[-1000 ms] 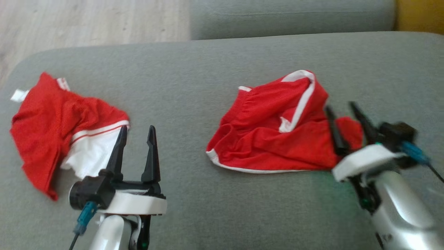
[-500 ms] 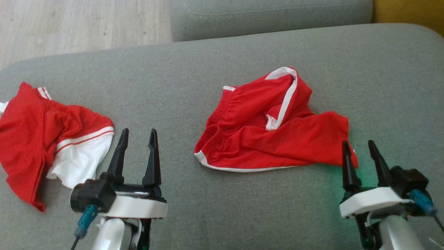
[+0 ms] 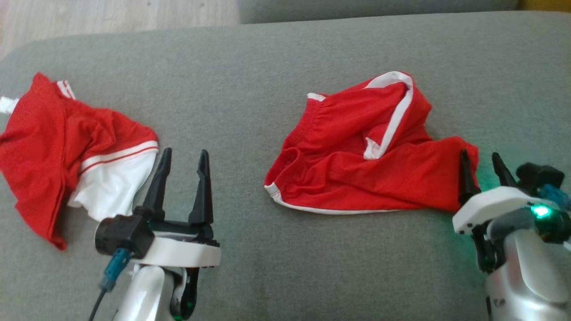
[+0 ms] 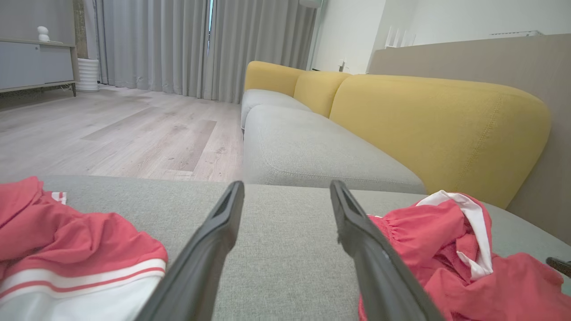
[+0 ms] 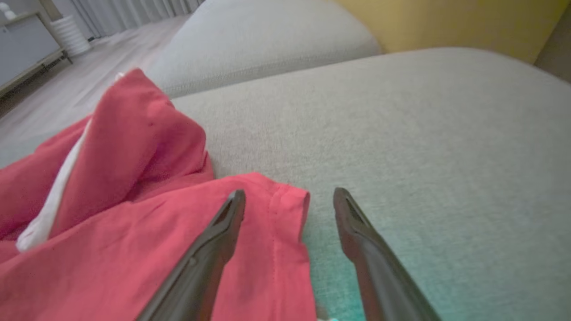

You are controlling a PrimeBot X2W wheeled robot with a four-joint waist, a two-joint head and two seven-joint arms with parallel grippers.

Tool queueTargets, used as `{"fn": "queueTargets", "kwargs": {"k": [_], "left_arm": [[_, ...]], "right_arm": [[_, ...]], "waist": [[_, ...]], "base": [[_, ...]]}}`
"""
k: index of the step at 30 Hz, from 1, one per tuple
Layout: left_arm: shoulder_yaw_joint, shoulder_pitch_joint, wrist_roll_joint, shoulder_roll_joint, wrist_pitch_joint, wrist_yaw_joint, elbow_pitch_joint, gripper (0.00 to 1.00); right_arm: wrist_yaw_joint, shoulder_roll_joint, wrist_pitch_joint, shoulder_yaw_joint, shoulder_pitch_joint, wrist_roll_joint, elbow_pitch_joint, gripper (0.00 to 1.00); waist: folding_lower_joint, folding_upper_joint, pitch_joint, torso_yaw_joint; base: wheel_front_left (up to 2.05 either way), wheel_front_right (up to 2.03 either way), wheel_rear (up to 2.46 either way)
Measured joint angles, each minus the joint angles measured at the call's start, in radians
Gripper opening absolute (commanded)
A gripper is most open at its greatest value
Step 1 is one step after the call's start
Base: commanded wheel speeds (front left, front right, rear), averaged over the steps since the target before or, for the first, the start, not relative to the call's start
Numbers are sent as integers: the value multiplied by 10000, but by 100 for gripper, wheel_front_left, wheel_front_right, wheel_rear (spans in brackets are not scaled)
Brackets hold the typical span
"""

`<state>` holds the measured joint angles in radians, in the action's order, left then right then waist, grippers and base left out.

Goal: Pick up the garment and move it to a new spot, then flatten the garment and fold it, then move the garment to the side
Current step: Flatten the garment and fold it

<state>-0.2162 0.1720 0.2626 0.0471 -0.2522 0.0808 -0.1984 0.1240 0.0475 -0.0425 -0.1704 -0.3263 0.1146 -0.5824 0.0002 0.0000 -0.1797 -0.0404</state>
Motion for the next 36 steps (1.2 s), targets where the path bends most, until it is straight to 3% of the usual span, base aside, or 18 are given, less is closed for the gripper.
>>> {"fn": "queueTargets", "kwargs": {"k": [4,5,6,7,19,33,34,35,36], "left_arm": [[-100,76,0,-2,0,0,-79,100],[-100,79,0,-2,0,0,-92,100],[-100,79,0,-2,0,0,-104,100],[-100,79,0,-2,0,0,-107,100],[-100,79,0,-2,0,-2,-130,100],[-362,347,33,-2,0,-4,-161,100],[-380,346,33,-2,0,-4,-161,100],[-387,346,33,-2,0,-4,-161,100],[-387,346,33,-2,0,-4,-161,100]], "right_arm": [[2,0,190,-69,-486,0,-763,100],[0,0,217,-67,-579,13,-932,69],[0,0,222,-61,-649,15,-1066,3],[0,-2,221,-54,-720,15,-1175,0],[0,6,-217,-40,-1512,73,-1480,0],[2,407,516,-1473,-3428,-846,-2966,0],[0,426,516,-1532,-3569,-901,-3106,29],[0,458,514,-1567,-3707,-974,-3248,96],[2,495,510,-1584,-3840,-1070,-3394,100]], "waist": [[0,0,-131,-187],[0,0,-155,-224],[-1,0,-174,-253],[-1,0,-188,-276],[-2,0,-181,-299],[-2,0,-455,-903],[-2,0,-483,-949],[-2,0,-509,-991],[-1,0,-531,-1024]], "base": [[0,0,0],[0,0,0],[0,0,0],[0,0,0],[0,0,0],[0,0,0],[0,0,0],[0,0,0],[0,0,0]]}}
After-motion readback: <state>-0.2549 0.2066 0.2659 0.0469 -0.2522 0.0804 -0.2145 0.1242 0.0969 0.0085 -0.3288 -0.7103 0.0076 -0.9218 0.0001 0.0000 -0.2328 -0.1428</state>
